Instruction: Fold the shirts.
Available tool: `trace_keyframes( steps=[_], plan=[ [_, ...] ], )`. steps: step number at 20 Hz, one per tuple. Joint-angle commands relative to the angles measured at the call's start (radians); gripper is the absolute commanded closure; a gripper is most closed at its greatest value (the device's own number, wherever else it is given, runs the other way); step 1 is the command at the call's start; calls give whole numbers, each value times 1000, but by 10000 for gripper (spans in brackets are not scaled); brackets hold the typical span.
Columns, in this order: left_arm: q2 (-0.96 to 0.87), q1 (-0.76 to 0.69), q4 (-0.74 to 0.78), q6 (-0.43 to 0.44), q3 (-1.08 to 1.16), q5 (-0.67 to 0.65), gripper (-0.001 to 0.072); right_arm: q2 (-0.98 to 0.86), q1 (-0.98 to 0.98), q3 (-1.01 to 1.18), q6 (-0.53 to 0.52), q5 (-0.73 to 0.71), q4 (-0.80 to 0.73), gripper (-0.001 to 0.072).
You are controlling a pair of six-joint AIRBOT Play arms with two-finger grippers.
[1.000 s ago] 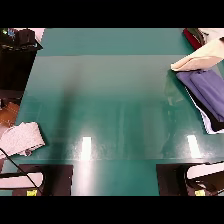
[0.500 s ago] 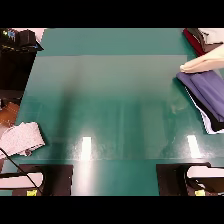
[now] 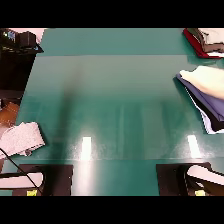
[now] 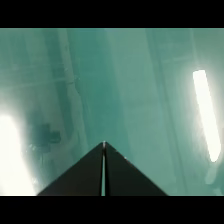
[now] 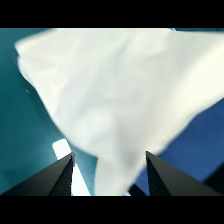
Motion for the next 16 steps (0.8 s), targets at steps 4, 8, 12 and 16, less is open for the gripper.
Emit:
trace_keyframes(
  steps=[4,8,12,16],
  plan=[
    [0,0,0,2,1,-11,680,103,-134,-133,68,76,0,200],
    [0,0,1,2,1,-3,680,175,-112,-140,69,31,180,200],
    [1,0,0,2,1,45,680,227,7,-140,69,23,272,217],
    [1,0,0,2,1,89,680,270,188,-140,68,-3,270,695]
  ],
)
